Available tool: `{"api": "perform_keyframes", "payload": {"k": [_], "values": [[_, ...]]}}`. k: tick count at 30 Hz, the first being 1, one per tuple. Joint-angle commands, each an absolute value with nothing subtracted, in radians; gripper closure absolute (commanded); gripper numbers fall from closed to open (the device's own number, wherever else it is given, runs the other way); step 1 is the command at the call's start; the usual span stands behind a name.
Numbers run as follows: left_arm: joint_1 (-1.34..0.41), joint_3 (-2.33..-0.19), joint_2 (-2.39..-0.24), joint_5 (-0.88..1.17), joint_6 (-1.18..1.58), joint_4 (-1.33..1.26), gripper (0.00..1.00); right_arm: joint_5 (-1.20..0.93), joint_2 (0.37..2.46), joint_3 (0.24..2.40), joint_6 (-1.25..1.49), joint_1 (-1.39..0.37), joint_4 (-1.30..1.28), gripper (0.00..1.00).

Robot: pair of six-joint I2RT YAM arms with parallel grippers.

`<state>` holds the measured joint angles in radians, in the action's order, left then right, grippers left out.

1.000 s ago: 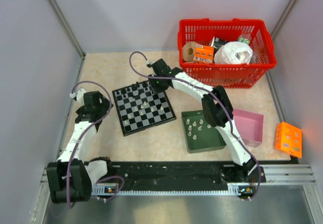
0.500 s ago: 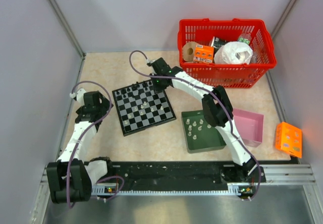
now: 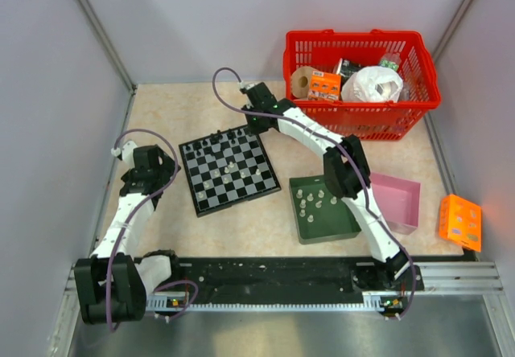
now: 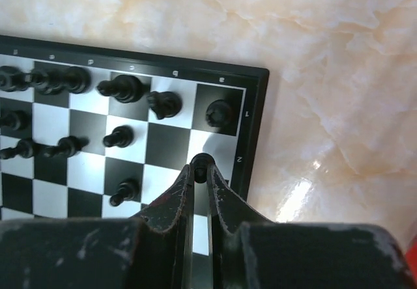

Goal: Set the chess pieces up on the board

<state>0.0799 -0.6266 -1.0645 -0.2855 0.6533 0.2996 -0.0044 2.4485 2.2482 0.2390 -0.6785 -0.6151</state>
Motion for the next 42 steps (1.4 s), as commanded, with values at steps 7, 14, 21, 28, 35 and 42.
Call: {"api": "perform_keyframes", "payload": {"k": [7,14,21,28,35,42], "values": [[0.084,-0.657,-1.048,-0.298,0.652,0.285,0.03,0.012,2.514,2.324,0.253,-0.667,-0.607,0.93],[0.084,-0.660,-1.042,-0.302,0.650,0.290,0.03,0.005,2.519,2.332,0.252,-0.667,-0.617,0.89],[0.084,-0.658,-1.049,-0.290,0.653,0.287,0.03,-0.025,2.488,2.324,0.241,-0.669,-0.620,0.78],[0.084,-0.657,-1.040,-0.288,0.653,0.287,0.03,-0.028,2.405,2.315,0.227,-0.669,-0.629,0.69],[0.084,-0.649,-1.037,-0.281,0.658,0.275,0.03,-0.021,2.332,2.237,0.216,-0.721,-0.611,0.67],[0.084,-0.647,-1.025,-0.288,0.655,0.284,0.03,-0.051,2.379,2.230,0.230,-0.765,-0.601,0.66]]}}
